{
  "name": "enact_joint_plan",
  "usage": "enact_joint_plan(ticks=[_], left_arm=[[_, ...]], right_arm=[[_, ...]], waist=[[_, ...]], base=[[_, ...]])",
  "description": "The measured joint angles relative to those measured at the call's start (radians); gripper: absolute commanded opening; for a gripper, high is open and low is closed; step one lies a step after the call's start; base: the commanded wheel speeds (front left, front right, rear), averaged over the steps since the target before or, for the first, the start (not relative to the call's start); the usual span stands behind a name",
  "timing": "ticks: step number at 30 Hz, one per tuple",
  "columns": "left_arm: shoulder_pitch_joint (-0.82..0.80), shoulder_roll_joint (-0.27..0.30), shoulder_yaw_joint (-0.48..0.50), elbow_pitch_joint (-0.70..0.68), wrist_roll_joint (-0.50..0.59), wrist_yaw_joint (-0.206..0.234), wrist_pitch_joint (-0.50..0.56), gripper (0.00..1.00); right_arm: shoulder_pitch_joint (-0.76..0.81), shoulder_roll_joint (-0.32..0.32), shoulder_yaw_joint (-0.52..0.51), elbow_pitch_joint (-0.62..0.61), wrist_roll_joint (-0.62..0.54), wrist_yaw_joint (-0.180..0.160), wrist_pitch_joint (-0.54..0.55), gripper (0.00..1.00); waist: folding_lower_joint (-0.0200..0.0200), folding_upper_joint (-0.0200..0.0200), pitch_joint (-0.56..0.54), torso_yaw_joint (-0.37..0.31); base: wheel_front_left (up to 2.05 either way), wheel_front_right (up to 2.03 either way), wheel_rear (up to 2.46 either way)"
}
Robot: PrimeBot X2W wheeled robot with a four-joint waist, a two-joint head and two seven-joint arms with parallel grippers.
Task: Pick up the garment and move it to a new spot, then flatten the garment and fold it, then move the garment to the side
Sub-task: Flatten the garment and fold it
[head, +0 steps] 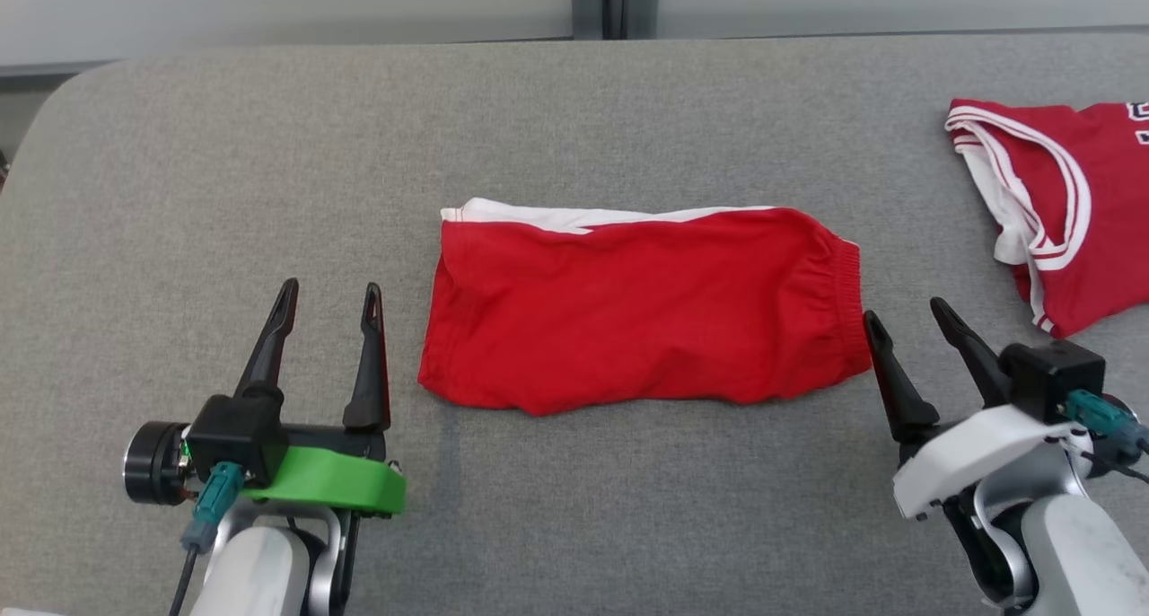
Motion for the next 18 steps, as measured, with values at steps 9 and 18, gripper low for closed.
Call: enact_joint_plan(ticks=[9, 18], left_arm=[[-0.061, -0.017, -0.010, 0.014, 0.009, -0.017, -0.021, 1.00], [-0.075, -0.031, -0.011, 0.017, 0.023, -0.021, -0.024, 1.00]], right_arm=[[-0.176, 0.002, 0.067, 0.283, 0.019, 0.000, -0.001, 1.00], [-0.238, 0.007, 0.081, 0.399, 0.067, 0.000, -0.036, 0.98]], waist=[[0.0000, 0.0000, 0.088, 0.045], [0.0000, 0.0000, 0.117, 0.057]], base=[[0.00, 0.00, 0.00], [0.00, 0.00, 0.00]])
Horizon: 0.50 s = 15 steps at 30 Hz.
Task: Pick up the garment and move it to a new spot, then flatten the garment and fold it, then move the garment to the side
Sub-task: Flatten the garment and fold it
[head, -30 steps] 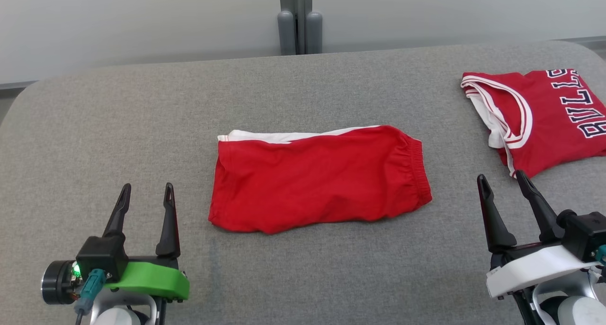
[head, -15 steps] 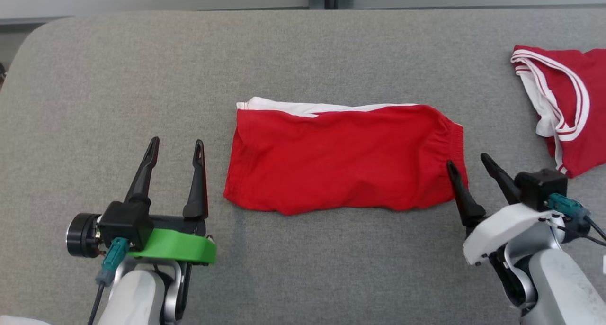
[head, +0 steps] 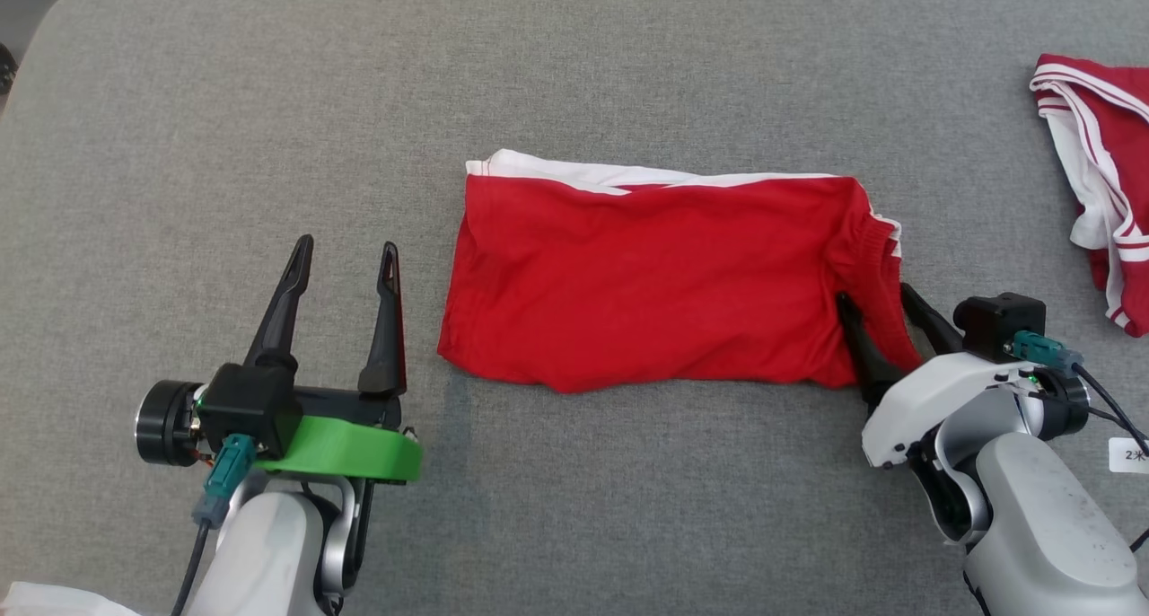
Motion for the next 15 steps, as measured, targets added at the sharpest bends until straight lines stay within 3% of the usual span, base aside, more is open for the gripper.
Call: enact_joint_plan(ticks=[1, 2, 8, 15], left_arm=[[0.000, 0.000, 0.001, 0.000, 0.000, 0.000, -0.002, 1.00], [0.000, 0.000, 0.003, 0.001, 0.003, 0.000, -0.002, 1.00], [0.005, -0.002, 0.018, 0.002, 0.004, 0.001, -0.003, 1.00], [0.020, -0.005, 0.027, 0.000, 0.007, 0.001, -0.003, 1.00]], right_arm=[[-0.006, 0.000, 0.009, 0.007, 0.020, 0.000, -0.001, 0.42], [-0.011, -0.001, 0.018, 0.014, 0.033, 0.000, -0.006, 0.00], [-0.017, -0.029, 0.063, 0.041, 0.120, 0.000, -0.042, 0.00], [0.029, -0.141, 0.088, 0.017, 0.221, 0.000, -0.077, 0.00]], waist=[[0.0000, 0.0000, 0.000, -0.002], [0.0001, 0.0000, -0.001, -0.004], [0.0000, 0.0000, -0.020, -0.016], [0.0000, 0.0000, -0.050, -0.030]], base=[[0.00, 0.00, 0.00], [0.00, 0.00, 0.00], [0.00, 0.00, 0.00], [0.00, 0.00, 0.00]])
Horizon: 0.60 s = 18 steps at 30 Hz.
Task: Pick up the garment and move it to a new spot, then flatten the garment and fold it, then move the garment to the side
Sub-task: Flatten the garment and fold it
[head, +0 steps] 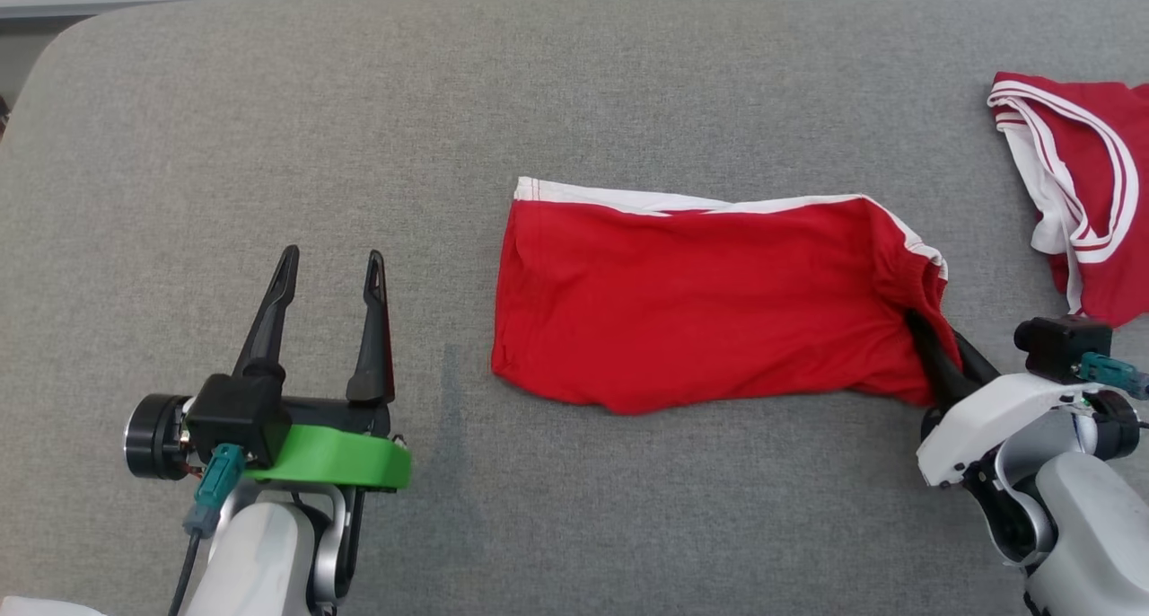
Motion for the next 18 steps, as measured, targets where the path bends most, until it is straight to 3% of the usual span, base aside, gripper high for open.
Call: enact_joint_plan(ticks=[6, 10, 14, 18], left_arm=[[0.014, -0.001, 0.007, -0.002, 0.003, 0.002, 0.000, 1.00], [0.013, -0.007, 0.004, -0.002, 0.005, 0.002, -0.001, 1.00], [0.012, -0.013, -0.003, -0.001, 0.006, 0.001, -0.001, 1.00], [0.008, -0.020, -0.003, -0.002, 0.007, 0.005, -0.001, 1.00]], right_arm=[[0.011, -0.058, 0.060, -0.140, 0.170, 0.000, 0.062, 0.00], [-0.007, -0.062, 0.129, -0.264, 0.314, -0.001, 0.187, 0.00], [-0.059, -0.028, 0.200, -0.329, 0.445, -0.001, 0.325, 0.00], [-0.136, 0.044, 0.256, -0.298, 0.524, -0.001, 0.429, 0.00]], waist=[[0.0000, 0.0000, -0.016, -0.016], [0.0000, 0.0000, -0.024, -0.019], [0.0000, 0.0000, -0.022, -0.004], [0.0000, 0.0000, -0.012, 0.019]], base=[[0.00, 0.00, 0.00], [0.00, 0.00, 0.00], [0.00, 0.00, 0.00], [0.00, 0.00, 0.00]])
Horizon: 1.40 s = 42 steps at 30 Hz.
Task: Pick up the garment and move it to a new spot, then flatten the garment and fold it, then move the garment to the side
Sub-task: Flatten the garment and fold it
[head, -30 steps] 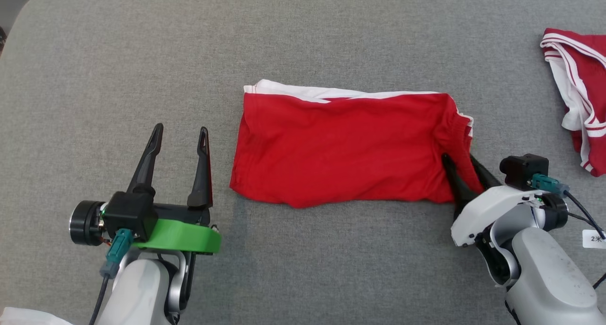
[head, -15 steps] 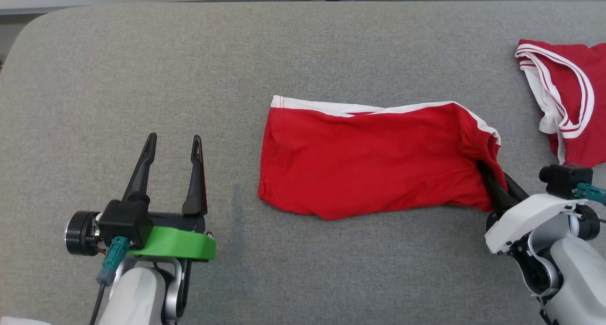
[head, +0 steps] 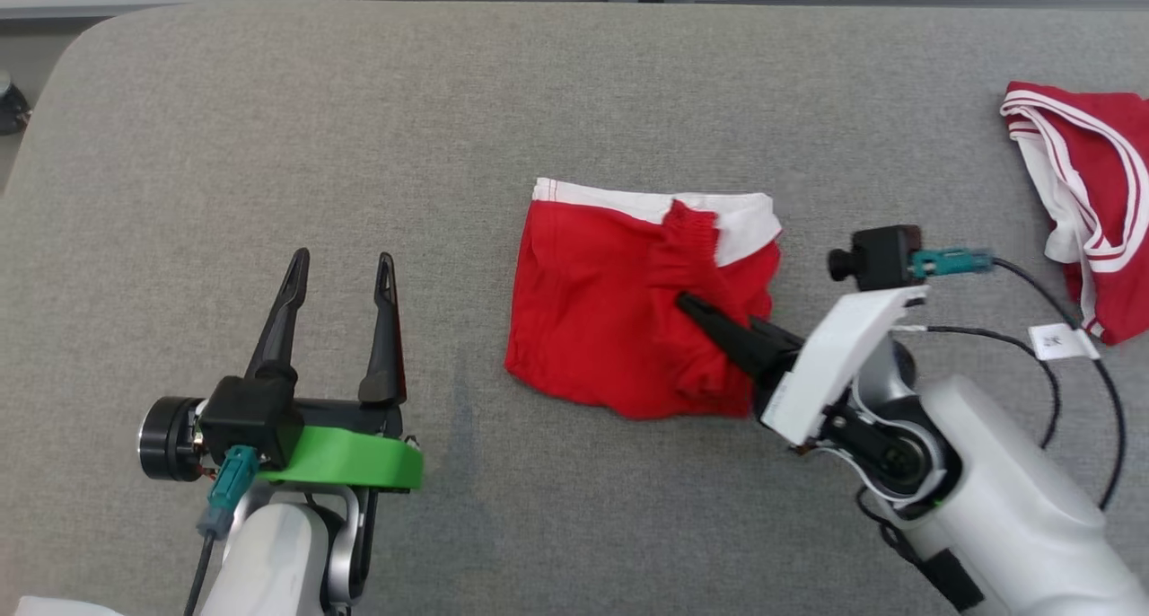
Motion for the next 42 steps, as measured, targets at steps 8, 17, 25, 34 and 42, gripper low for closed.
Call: enact_joint_plan(ticks=[8, 17, 25, 34, 42], left_arm=[[-0.012, -0.028, -0.012, -0.001, 0.000, 0.002, 0.000, 1.00], [-0.012, -0.045, -0.003, 0.007, 0.007, -0.002, 0.000, 1.00], [-0.012, -0.046, 0.022, 0.011, 0.028, -0.001, 0.000, 1.00], [0.006, -0.022, 0.061, 0.004, 0.040, 0.006, 0.000, 1.00], [0.047, -0.005, 0.080, 0.011, 0.032, 0.012, 0.000, 1.00]], right_arm=[[-0.148, 0.119, 0.069, 0.226, -0.072, 0.000, -0.047, 0.00], [-0.207, 0.147, 0.137, 0.328, -0.175, 0.000, -0.243, 1.00], [-0.206, 0.075, 0.163, 0.251, -0.275, 0.000, -0.522, 1.00], [-0.020, -0.016, -0.168, 0.132, -0.395, 0.000, -0.573, 1.00], [0.203, 0.006, -0.390, -0.021, -0.556, 0.000, -0.573, 1.00]], waist=[[0.0000, 0.0000, 0.019, 0.070], [0.0000, 0.0000, 0.037, 0.119], [0.0000, 0.0000, 0.027, 0.082], [0.0000, 0.0000, 0.007, -0.001], [0.0000, 0.0000, -0.025, -0.064]], base=[[0.00, 0.00, 0.00], [0.00, 0.00, 0.00], [0.00, 0.00, 0.00], [0.00, 0.00, 0.00], [0.00, 0.00, 0.00]])
